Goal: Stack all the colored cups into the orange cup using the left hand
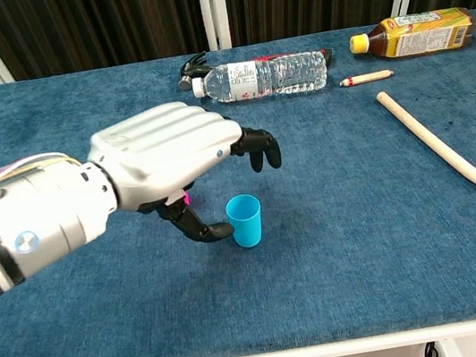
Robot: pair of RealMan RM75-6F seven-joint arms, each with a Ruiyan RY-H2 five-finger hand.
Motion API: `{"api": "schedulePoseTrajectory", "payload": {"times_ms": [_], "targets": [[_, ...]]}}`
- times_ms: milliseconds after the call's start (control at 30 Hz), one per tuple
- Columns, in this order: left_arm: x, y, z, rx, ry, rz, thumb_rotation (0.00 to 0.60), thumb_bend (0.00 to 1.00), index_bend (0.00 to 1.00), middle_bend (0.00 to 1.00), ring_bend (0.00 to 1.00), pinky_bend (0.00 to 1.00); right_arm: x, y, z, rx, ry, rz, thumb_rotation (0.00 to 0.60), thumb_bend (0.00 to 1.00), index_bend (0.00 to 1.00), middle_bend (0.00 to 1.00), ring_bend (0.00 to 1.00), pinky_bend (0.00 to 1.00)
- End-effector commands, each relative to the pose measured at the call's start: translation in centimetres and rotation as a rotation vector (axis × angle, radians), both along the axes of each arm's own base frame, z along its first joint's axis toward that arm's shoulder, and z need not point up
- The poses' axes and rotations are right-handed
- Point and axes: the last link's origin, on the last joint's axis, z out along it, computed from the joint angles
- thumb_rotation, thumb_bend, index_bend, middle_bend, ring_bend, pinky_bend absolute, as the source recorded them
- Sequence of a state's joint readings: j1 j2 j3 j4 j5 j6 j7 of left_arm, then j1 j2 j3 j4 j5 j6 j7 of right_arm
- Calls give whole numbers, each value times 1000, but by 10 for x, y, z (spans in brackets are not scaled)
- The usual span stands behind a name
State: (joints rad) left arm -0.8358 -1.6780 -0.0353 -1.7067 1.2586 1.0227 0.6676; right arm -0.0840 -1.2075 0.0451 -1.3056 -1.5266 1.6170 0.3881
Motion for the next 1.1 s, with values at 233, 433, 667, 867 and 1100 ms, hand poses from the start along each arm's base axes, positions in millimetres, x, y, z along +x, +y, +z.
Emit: {"api": "schedulePoseTrajectory", "payload": {"times_ms": [233,433,667,867,1100], "targets": [[-1,5,-13,5,46,-22,600,249,316,329,291,259,-3,1,2,-4,-1,-8,600,213,0,0,0,0],[-3,7,-19,10,62,-41,600,249,332,337,311,259,-5,1,1,-2,-4,-15,600,214,0,0,0,0],[-8,8,-26,15,75,-59,600,256,402,397,403,278,-8,2,1,-1,-9,-20,600,213,0,0,0,0],[-7,6,-29,19,63,-74,600,258,412,403,431,285,-10,3,1,-5,-11,-24,600,214,0,0,0,0],[-6,5,-30,10,53,-81,600,262,412,401,441,293,-10,3,1,-2,-12,-23,600,214,0,0,0,0]]}}
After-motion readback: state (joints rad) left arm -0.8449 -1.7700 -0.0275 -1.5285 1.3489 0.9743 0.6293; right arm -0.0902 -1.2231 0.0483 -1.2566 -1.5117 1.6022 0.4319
